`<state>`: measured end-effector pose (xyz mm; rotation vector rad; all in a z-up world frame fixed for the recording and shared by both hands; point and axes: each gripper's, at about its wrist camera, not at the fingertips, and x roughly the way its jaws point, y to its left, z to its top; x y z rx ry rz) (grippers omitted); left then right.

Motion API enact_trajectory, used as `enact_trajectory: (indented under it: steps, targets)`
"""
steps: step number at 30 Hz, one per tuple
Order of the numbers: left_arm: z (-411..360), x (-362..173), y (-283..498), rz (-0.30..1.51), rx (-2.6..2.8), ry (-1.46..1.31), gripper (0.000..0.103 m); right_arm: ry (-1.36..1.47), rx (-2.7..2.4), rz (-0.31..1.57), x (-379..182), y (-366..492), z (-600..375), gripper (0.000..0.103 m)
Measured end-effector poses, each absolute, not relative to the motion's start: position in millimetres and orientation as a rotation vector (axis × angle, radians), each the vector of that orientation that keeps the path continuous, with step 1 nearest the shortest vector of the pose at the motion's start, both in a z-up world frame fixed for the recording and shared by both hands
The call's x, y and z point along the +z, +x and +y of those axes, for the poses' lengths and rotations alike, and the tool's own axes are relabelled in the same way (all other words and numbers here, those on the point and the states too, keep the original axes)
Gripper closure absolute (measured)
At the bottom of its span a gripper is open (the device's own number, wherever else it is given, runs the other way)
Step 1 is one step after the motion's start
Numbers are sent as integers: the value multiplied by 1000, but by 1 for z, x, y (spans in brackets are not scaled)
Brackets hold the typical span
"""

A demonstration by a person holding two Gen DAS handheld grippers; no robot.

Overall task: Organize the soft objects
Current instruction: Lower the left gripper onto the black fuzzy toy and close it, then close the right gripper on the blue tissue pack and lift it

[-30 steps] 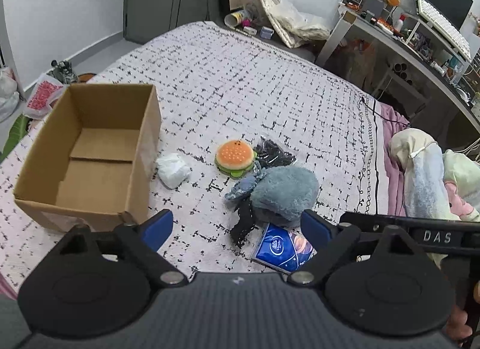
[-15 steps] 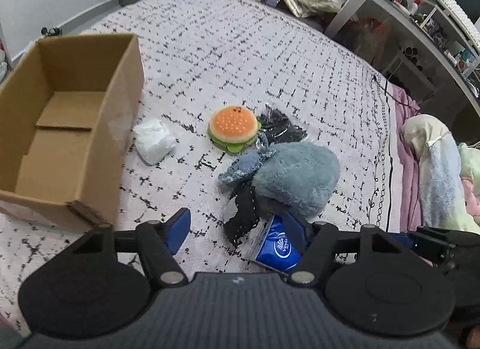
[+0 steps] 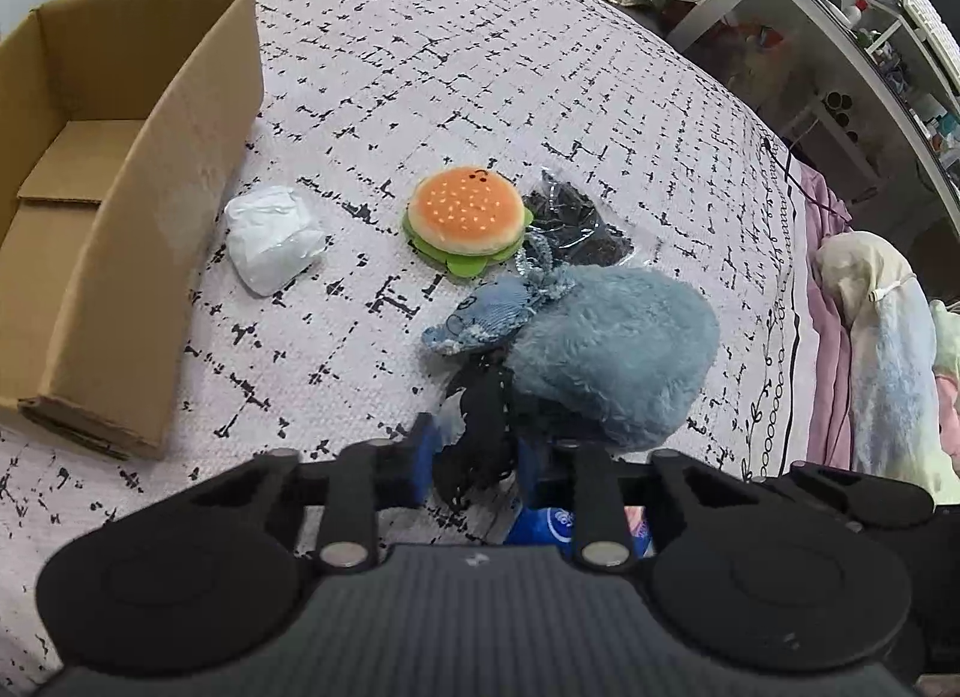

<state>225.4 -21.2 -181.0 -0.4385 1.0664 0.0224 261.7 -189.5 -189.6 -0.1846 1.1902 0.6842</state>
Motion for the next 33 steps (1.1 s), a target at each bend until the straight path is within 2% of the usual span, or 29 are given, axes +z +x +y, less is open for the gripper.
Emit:
enact_trajectory:
  steps: [3, 6, 8, 11, 13, 14, 15, 18, 23, 24, 25, 27, 31, 32, 33]
  targets:
    - [-19, -179, 224, 1049, 28, -429, 83, -210, 664, 1176, -194, 262, -187, 20]
    - [-18, -175, 221, 1040, 32, -429, 86, -244, 671, 1162, -198, 263, -183, 34]
    - [-17, -170, 219, 1030, 36, -437, 86, -268, 671, 1157, -201, 262, -182, 37]
    - [-17, -162, 214, 1008, 37, -431, 86, -301, 673, 1123, -196, 256, -180, 47]
    - [-18, -157, 210, 994, 39, -420, 86, -281, 669, 1122, -192, 256, -183, 63]
    - [-18, -155, 208, 988, 41, -415, 86, -259, 666, 1127, -189, 256, -185, 66]
    - [-17, -151, 205, 982, 44, -413, 86, -236, 662, 1131, -186, 256, -188, 73]
    - [-16, -143, 198, 966, 48, -404, 86, -210, 657, 1133, -181, 257, -191, 101]
    - [-17, -130, 187, 946, 54, -386, 86, -224, 633, 1158, -185, 255, -193, 97]
    - [-17, -128, 185, 941, 56, -384, 86, -214, 625, 1160, -185, 256, -193, 89]
    - [-17, -125, 182, 936, 57, -382, 86, -198, 616, 1166, -184, 257, -194, 74]
    - [-17, -121, 178, 928, 64, -381, 86, -140, 606, 1178, -183, 260, -202, 60]
    - [-17, -114, 169, 915, 81, -382, 86, -49, 599, 1200, -181, 264, -213, 58]
    - [-18, -113, 166, 913, 84, -379, 86, -32, 604, 1201, -181, 265, -215, 57]
    - [-18, -111, 164, 910, 85, -376, 86, -17, 610, 1202, -180, 265, -216, 51]
